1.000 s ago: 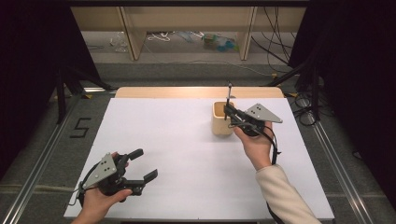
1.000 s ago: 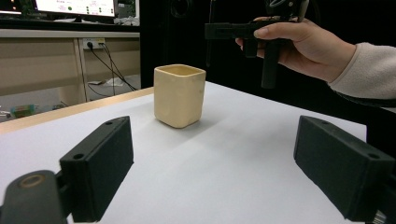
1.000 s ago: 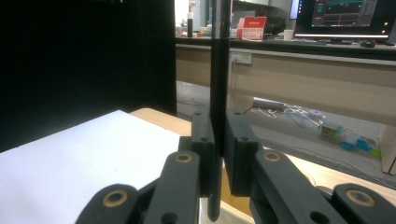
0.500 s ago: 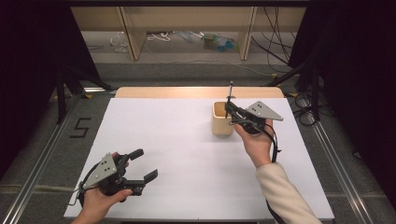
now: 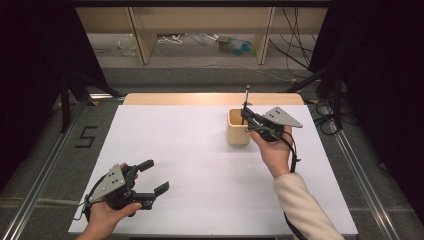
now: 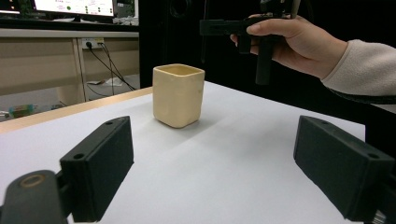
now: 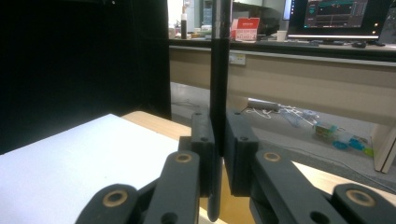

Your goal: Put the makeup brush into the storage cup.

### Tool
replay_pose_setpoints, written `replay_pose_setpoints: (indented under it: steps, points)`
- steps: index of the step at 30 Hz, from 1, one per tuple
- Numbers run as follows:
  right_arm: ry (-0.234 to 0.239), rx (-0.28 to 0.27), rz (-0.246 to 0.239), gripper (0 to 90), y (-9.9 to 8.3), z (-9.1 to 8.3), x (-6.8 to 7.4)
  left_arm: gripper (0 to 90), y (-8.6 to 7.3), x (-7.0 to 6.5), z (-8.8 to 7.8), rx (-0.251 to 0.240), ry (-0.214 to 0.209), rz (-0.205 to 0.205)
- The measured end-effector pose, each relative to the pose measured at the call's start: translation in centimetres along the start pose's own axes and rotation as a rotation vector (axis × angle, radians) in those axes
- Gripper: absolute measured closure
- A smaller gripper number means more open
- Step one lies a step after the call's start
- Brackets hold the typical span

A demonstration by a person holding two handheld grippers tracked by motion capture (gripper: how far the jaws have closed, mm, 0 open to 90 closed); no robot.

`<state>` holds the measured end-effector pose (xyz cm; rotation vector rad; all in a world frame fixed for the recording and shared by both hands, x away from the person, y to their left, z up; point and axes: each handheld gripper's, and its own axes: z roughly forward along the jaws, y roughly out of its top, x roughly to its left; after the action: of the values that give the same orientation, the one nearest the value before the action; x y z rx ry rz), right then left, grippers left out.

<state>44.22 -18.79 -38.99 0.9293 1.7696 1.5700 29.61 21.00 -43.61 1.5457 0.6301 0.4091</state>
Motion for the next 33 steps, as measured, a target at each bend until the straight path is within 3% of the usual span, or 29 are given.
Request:
replay_pose_setpoints:
  steps: [33]
  points:
    - [-0.025,-0.008,0.008,84.1,0.1,1.2,-0.8,12.2,0.0,0.0,0.0,0.003,-0.002,0.005]
